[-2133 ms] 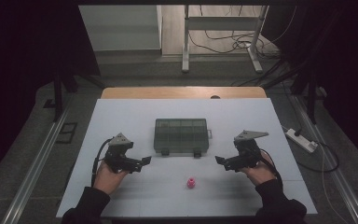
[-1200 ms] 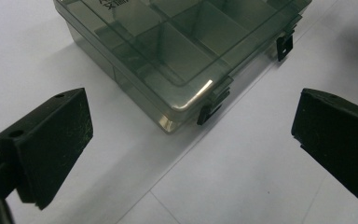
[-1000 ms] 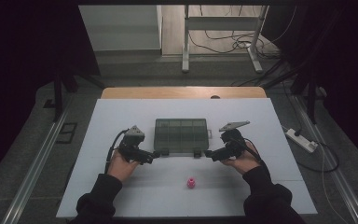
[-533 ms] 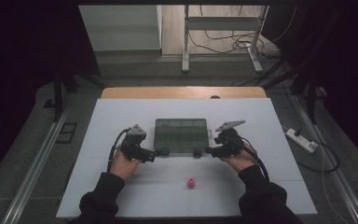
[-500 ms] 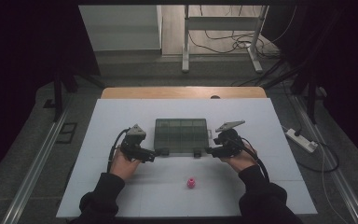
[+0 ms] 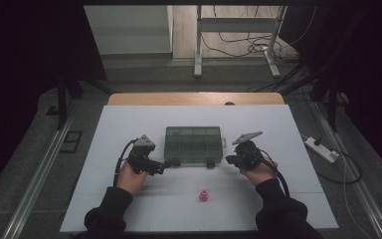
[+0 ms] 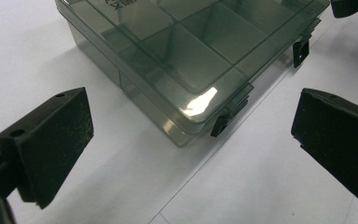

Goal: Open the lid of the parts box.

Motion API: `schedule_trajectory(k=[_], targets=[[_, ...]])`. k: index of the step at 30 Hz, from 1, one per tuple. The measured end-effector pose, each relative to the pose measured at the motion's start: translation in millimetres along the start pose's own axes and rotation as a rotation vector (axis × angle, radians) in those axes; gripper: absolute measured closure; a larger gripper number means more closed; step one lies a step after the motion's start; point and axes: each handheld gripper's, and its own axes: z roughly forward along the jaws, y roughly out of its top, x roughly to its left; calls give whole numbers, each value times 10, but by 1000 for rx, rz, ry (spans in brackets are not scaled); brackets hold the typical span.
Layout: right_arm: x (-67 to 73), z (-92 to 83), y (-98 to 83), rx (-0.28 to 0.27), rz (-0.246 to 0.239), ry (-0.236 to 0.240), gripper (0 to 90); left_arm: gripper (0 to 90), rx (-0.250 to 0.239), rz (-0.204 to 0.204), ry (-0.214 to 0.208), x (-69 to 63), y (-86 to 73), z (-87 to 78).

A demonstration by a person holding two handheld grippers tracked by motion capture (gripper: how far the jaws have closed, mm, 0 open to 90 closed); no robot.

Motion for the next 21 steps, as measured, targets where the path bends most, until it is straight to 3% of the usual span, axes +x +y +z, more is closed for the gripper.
schedule_trajectory(k=[5,21], targets=[[-17,86,-37,12,25,28,892,0,-12,10,2,19,-16,5],[-3,254,-90,38,16,19,893,0,-10,-8,5,64,-67,35]])
